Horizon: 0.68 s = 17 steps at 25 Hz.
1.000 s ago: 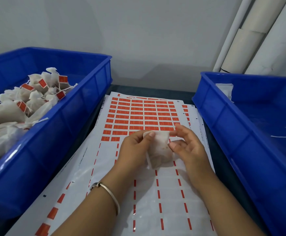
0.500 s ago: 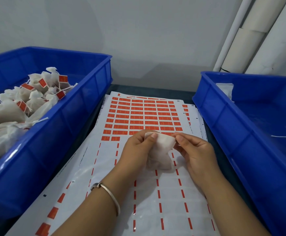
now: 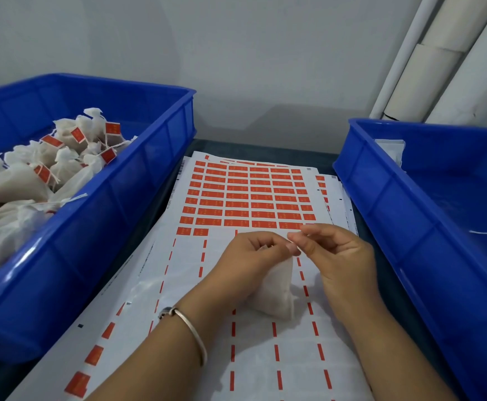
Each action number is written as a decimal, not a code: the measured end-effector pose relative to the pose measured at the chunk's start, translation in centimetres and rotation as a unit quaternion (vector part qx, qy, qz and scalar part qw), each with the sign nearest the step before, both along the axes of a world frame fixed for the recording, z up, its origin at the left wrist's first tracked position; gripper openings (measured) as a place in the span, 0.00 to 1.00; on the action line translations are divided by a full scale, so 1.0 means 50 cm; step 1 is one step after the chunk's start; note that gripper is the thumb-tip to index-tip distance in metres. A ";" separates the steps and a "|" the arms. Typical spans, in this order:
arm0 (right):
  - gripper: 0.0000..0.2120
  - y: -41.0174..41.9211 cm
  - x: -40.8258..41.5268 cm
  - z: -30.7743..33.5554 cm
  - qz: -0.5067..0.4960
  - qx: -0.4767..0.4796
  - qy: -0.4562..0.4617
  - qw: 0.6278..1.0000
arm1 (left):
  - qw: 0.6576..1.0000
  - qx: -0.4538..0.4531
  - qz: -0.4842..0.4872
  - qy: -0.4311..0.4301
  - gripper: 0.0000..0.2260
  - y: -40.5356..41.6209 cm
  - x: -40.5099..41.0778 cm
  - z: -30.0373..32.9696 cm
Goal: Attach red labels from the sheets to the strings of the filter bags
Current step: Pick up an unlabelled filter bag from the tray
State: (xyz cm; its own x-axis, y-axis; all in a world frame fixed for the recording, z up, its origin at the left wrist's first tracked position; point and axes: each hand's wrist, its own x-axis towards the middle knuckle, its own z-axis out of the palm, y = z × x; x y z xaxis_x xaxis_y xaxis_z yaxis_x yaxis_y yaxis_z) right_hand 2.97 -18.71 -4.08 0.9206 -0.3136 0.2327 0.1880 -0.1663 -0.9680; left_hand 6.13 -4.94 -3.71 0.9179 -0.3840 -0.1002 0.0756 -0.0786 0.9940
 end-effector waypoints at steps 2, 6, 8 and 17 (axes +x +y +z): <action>0.02 -0.004 0.002 -0.001 -0.012 -0.007 -0.003 1.000 | 1.000 0.017 0.009 0.008 0.11 0.001 0.003 -0.001; 0.06 -0.033 0.021 0.003 -0.085 -0.016 -0.005 0.996 | 0.997 0.067 -0.037 0.011 0.12 0.000 0.002 0.003; 0.08 -0.039 0.020 0.001 -0.115 -0.029 -0.014 0.993 | 0.995 0.083 -0.061 0.010 0.11 -0.002 0.000 0.003; 0.17 0.007 0.011 -0.007 0.013 0.047 0.059 0.997 | 0.996 -0.080 0.023 0.031 0.08 0.007 0.000 0.010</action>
